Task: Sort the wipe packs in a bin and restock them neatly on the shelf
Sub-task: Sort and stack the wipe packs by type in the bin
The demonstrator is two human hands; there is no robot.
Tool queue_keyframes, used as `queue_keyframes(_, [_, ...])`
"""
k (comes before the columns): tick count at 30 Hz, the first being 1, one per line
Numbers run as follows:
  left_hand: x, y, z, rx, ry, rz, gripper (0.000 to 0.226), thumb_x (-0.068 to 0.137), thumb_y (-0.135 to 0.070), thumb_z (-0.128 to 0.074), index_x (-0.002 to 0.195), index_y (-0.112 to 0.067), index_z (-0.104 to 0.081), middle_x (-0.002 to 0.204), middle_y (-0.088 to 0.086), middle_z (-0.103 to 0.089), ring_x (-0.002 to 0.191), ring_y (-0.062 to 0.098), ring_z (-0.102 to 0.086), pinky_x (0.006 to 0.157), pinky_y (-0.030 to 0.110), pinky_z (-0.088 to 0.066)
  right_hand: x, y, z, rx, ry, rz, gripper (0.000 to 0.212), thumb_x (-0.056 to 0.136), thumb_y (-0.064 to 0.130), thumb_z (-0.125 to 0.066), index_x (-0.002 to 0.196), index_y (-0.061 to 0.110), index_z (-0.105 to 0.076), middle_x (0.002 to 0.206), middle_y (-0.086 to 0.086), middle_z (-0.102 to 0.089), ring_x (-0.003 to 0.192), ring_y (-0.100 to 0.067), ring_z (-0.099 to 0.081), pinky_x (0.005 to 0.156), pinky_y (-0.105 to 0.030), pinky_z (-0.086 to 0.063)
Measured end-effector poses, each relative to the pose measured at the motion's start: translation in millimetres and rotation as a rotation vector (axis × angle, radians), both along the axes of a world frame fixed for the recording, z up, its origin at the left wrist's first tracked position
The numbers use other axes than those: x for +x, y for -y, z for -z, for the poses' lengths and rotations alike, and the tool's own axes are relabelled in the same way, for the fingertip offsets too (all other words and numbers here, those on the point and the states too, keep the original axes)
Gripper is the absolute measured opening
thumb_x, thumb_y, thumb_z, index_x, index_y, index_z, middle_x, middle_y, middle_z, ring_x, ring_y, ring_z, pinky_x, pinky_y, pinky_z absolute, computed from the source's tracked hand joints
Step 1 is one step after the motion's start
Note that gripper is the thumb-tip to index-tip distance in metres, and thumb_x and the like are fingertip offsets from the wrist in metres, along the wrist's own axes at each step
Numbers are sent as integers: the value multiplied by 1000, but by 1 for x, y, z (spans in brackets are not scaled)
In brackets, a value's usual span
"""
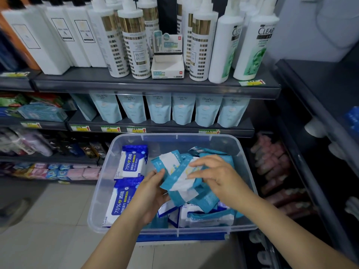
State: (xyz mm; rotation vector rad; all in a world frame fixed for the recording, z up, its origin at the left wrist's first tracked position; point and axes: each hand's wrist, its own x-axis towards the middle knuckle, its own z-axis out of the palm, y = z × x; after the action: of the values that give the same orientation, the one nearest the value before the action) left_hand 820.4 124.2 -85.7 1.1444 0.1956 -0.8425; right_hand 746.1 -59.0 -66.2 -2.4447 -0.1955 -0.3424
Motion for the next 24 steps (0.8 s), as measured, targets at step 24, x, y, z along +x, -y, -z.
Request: queue_keyframes(24, [2,-3,5,39,256,101,64,82,8,-64,128,-30,-39,117,5,-67,105,23,-66,87,45,-55,22,-13,-5,553,-357,404,14,84,11,-67,87,24,-62,83,-5,-67,82,-25,-66,76,-42,-56])
